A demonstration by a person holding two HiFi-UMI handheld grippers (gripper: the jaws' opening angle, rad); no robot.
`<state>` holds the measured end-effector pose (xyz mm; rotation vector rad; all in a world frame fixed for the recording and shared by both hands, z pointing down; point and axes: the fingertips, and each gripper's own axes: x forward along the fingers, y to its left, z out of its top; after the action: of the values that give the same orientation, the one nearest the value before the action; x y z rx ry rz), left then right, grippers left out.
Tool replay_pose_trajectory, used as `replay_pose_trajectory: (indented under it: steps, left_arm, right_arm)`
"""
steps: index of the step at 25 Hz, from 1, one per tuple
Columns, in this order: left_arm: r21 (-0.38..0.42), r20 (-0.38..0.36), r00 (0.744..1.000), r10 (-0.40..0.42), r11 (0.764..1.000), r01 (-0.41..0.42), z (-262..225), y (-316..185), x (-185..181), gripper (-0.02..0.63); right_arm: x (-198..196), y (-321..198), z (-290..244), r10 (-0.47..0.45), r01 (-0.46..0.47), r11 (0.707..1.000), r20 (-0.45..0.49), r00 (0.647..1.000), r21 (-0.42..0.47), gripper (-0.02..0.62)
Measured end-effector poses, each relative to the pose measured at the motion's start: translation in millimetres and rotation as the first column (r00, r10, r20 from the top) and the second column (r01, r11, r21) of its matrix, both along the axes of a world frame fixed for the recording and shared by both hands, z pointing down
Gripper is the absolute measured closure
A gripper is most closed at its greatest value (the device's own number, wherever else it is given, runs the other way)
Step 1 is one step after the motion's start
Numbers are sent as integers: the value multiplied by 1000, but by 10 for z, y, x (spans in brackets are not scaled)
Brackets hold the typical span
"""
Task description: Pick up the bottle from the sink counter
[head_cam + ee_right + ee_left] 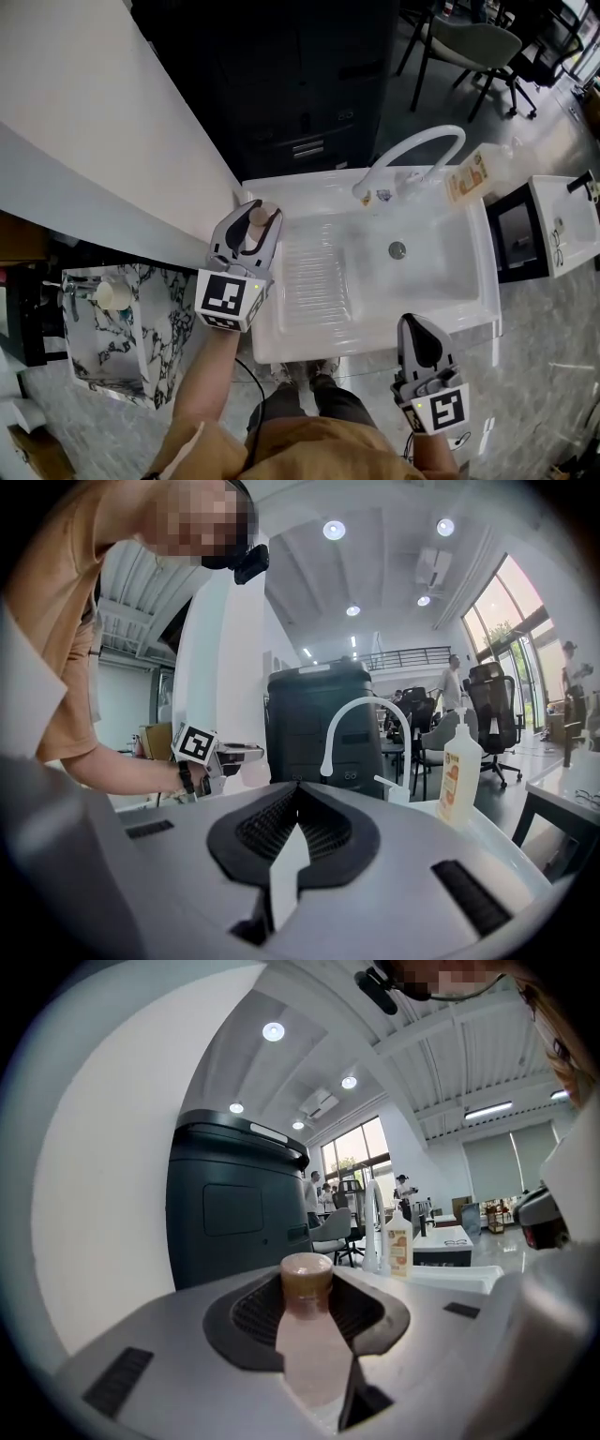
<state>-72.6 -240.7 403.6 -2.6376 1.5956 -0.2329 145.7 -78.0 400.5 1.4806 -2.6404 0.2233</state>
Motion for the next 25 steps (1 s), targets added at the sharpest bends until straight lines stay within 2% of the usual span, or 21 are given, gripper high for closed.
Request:
replay_pose_trajectory:
  steps: [7,13,25]
  left_arm:
    - [29,-26,1000,7,1000,-6,-396,289,-66,474]
    - [36,-16,1000,-3,999,4,-624,615,-170,474]
    - [44,-58,997,-42,998,44,-1054,1204,-534,474]
  right_arm:
    - [-31,78,-160,11,-12,999,7,1000,30,595]
    - [-56,162,-273,16,-15,998,-2,1000,63,595]
    - [-158,265,-442,14,-12,996,-15,1000,92,595]
